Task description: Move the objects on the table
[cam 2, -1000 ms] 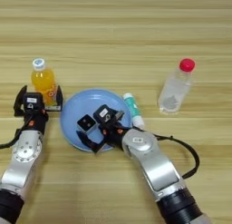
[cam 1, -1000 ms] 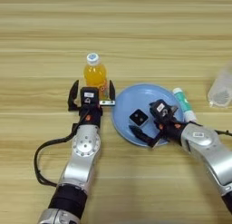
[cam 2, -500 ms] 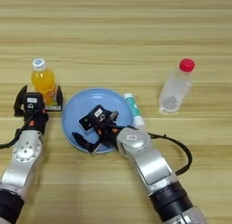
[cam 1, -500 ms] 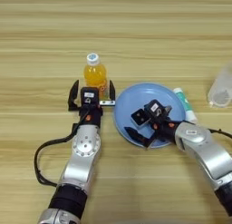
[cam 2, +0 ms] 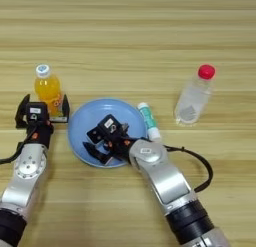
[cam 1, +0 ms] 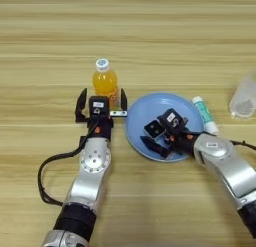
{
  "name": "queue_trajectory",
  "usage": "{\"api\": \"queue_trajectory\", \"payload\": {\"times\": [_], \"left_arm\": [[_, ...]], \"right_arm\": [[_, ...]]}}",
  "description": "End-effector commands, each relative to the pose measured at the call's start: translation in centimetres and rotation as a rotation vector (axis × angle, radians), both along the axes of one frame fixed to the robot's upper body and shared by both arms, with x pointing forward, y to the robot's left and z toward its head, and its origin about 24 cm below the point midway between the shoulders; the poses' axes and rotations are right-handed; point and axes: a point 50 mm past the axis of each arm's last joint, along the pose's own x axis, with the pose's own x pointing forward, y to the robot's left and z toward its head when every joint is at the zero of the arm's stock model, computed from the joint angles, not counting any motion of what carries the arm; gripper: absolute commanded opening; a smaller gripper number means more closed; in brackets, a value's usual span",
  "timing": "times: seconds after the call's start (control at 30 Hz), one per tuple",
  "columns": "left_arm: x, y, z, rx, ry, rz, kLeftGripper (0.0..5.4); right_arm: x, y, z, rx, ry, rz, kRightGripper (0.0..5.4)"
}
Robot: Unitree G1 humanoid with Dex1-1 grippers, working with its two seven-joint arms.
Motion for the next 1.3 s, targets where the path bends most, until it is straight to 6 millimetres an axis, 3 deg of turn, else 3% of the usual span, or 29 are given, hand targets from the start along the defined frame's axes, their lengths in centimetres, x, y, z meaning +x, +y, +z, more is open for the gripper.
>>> {"api": "queue_trajectory", "payload": {"times": [0.03, 0.33, 0.77, 1.1, 1.3], "left_arm": [[-0.1, -1.4, 0.0, -0.043, 0.012, -0.005, 5.4], [-0.1, -1.3, -0.1, -0.043, 0.013, -0.005, 5.4], [-0.1, -1.3, 0.0, -0.043, 0.012, -0.005, 5.4], [-0.1, -1.3, 0.0, -0.043, 0.011, -0.005, 5.4], [-0.1, -1.3, 0.0, -0.043, 0.012, -0.005, 5.4]], "right_arm": [[-0.1, -0.1, 0.3, -0.01, -0.002, 0.0, 3.56], [0.0, -0.1, 0.5, -0.005, -0.007, -0.004, 2.48], [0.1, -0.3, 0.9, 0.007, -0.016, -0.02, 2.47], [0.2, -1.5, 5.4, 0.088, -0.15, -0.07, 2.47], [0.0, -3.7, 7.1, 0.097, -0.196, -0.134, 2.47]]}}
